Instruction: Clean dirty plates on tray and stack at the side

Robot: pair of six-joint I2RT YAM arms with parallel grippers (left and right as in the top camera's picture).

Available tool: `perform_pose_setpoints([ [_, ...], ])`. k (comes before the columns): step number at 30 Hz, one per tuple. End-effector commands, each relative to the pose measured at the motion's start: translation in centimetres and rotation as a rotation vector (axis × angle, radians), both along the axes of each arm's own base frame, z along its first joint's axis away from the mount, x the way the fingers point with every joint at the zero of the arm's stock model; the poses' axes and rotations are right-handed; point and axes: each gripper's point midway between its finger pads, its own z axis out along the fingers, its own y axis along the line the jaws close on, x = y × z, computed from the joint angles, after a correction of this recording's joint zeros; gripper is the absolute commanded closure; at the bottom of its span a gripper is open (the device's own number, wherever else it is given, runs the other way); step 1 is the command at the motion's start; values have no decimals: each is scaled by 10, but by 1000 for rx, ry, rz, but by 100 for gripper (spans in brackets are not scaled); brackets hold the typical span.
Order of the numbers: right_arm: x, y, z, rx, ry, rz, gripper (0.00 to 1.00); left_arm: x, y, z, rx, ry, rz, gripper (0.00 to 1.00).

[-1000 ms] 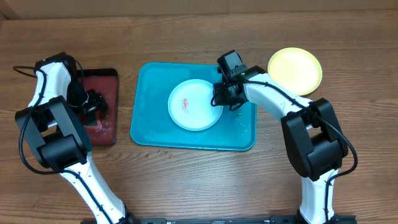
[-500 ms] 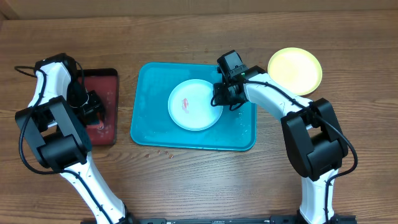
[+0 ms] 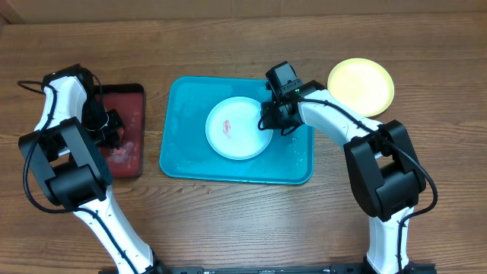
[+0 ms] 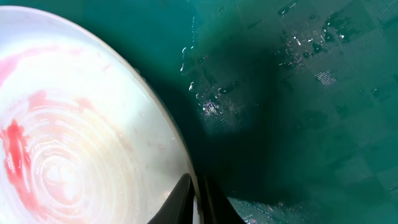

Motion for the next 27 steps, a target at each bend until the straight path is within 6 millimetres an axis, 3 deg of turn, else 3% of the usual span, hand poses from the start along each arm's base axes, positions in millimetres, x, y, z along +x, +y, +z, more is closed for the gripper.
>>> perform_pose_setpoints([
  [1, -5, -8, -18, -49, 33, -13, 93, 4, -8, -6, -34, -5, 30, 96],
  [13, -5, -9, -18, -49, 34, -13, 92, 33, -2, 20, -20, -102, 47, 96],
  [14, -5, -8, -18, -49, 33, -13, 92, 35, -1, 21, -18, -109, 46, 88],
  [17, -5, -9, -18, -49, 34, -13, 92, 37, 0, 21, -14, -117, 46, 39],
  [18, -5, -9, -18, -49, 34, -13, 92, 38, 0, 21, -13, -121, 45, 30],
  [20, -5, -9, -18, -49, 34, -13, 92, 42, 2, 21, -5, -133, 44, 27],
  [27, -6, -9, -19, -52, 39, -13, 92, 55, 8, 19, 17, -190, 38, 32],
])
